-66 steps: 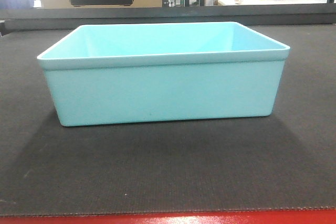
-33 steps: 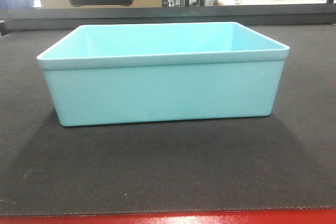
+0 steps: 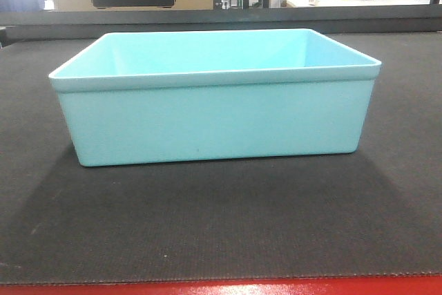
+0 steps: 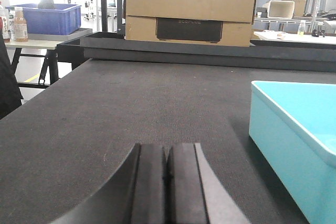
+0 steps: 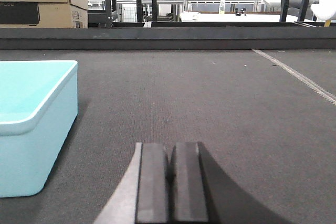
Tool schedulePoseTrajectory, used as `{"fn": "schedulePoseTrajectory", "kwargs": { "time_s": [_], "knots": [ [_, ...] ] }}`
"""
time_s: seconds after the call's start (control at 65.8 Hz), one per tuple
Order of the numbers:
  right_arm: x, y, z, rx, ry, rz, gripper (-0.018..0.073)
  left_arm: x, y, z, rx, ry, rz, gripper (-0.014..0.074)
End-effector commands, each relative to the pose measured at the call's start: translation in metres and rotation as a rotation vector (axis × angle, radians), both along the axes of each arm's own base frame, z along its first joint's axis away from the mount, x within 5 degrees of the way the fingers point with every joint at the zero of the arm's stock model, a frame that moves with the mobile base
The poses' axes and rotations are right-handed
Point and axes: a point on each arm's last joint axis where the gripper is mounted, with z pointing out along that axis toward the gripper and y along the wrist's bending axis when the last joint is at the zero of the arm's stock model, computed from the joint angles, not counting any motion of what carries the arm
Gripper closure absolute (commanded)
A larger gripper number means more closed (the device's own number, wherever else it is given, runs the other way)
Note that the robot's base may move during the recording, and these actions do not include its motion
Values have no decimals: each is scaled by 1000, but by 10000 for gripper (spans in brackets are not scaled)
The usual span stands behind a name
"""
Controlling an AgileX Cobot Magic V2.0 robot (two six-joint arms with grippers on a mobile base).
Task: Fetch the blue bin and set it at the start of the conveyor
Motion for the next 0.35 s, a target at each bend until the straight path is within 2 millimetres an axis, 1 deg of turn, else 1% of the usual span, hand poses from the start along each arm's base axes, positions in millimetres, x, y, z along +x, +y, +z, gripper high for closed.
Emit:
{"fn": "schedulePoseTrajectory", "kwargs": {
  "time_s": [0.0,0.334],
  "knots": [
    [0,0,2,-19,-28,-1,721,-1,0,3,0,-25,-2,707],
    [0,0,2,-19,-28,-1,721,-1,0,3,0,-25,-2,707]
  ]
}}
